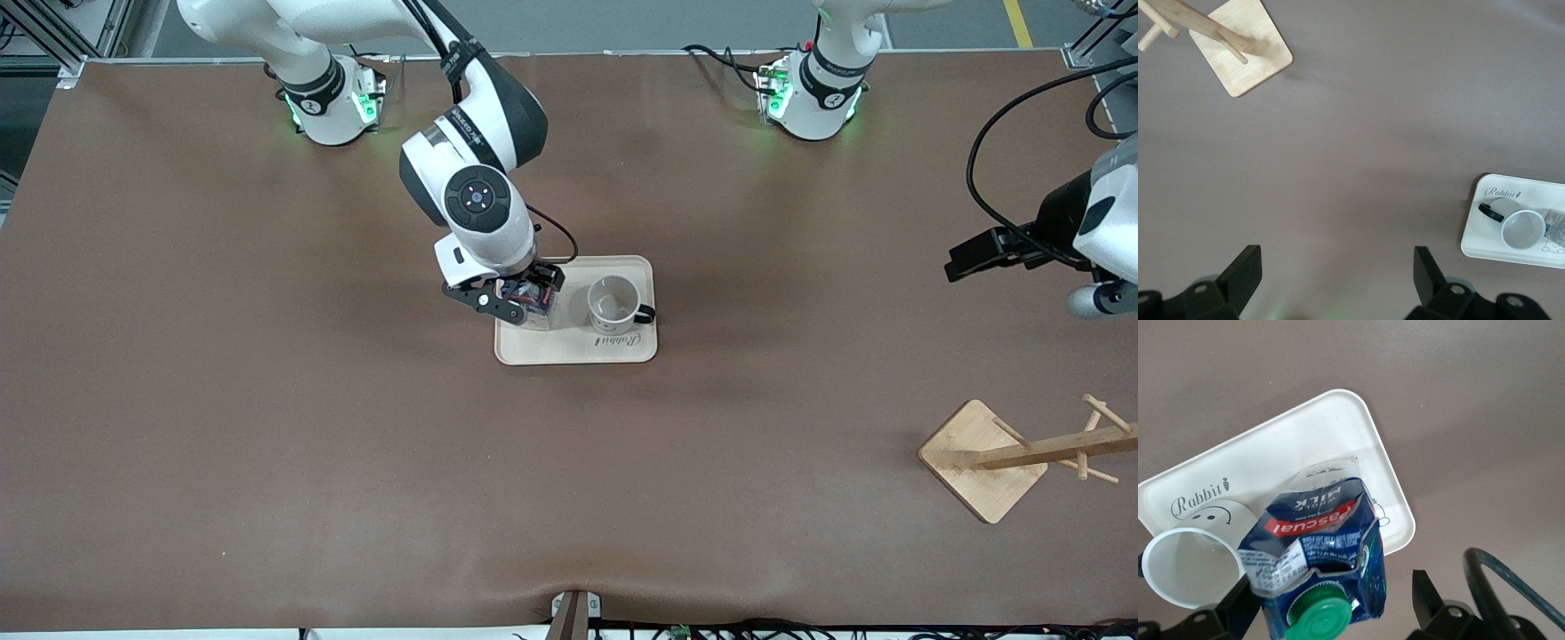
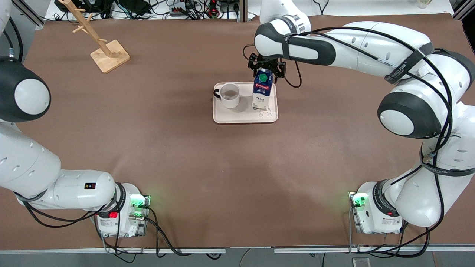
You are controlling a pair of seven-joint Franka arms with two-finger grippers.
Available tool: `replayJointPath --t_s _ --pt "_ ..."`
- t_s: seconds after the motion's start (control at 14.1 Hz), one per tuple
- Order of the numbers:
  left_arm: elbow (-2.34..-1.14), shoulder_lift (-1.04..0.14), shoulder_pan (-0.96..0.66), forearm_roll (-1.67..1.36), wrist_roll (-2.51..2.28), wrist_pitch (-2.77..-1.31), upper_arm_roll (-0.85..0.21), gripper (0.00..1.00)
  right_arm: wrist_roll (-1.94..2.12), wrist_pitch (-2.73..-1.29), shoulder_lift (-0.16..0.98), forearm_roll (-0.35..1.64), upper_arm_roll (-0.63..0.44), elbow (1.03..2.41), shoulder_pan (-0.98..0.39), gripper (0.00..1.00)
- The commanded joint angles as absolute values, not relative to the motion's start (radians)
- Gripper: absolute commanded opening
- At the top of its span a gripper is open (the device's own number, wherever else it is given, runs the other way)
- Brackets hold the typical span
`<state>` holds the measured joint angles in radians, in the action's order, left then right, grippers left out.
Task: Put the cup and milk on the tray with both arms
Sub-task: 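Set the milk carton on the tray and open the right gripper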
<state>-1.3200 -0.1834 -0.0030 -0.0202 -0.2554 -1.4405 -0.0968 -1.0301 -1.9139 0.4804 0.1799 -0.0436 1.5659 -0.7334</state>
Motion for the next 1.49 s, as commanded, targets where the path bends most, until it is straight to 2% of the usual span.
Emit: replayJointPath --t_s 0.0,0.14,0.28,0.5,0.64,0.92,1.06,1.42 --pt "-1.477 -0.073 -0.015 0.008 -0.219 -1.533 -0.078 1.0 -1.034 -1.898 0.489 0.195 -0.049 1.517 -0.736 1.0" --pt "-1.58 -0.006 -0.014 0.005 -0.186 -1.607 -0.071 1.0 -1.031 -1.864 0.486 0.195 -0.051 1.47 -0.727 1.0" --pt "-1.592 0.002 -0.014 0.003 -0.176 -1.614 -0.066 1.0 -1.032 -1.838 0.491 0.161 -0.052 1.396 -0.744 1.0" --pt "-1.618 0.049 -0.015 0.005 -0.181 -1.612 -0.066 1.0 -1.028 -1.824 0.453 0.152 -0.054 1.388 -0.703 1.0" --pt "-1.609 0.058 -0.014 0.008 -0.184 -1.598 -0.069 1.0 -1.028 -1.732 0.42 0.147 -0.058 1.376 -0.664 1.0" --pt "-1.611 0.063 0.003 0.005 -0.178 -1.572 -0.075 1.0 -1.028 -1.492 0.408 0.132 -0.067 1.24 -0.585 1.0" --pt "-1.614 0.066 -0.003 0.005 -0.176 -1.569 -0.078 1.0 -0.952 -1.48 0.355 0.104 -0.074 1.246 -0.549 1.0" --pt "-1.609 0.064 0.002 0.005 -0.176 -1.56 -0.091 1.0 -0.718 -1.477 0.304 0.023 -0.078 1.25 -0.503 1.0"
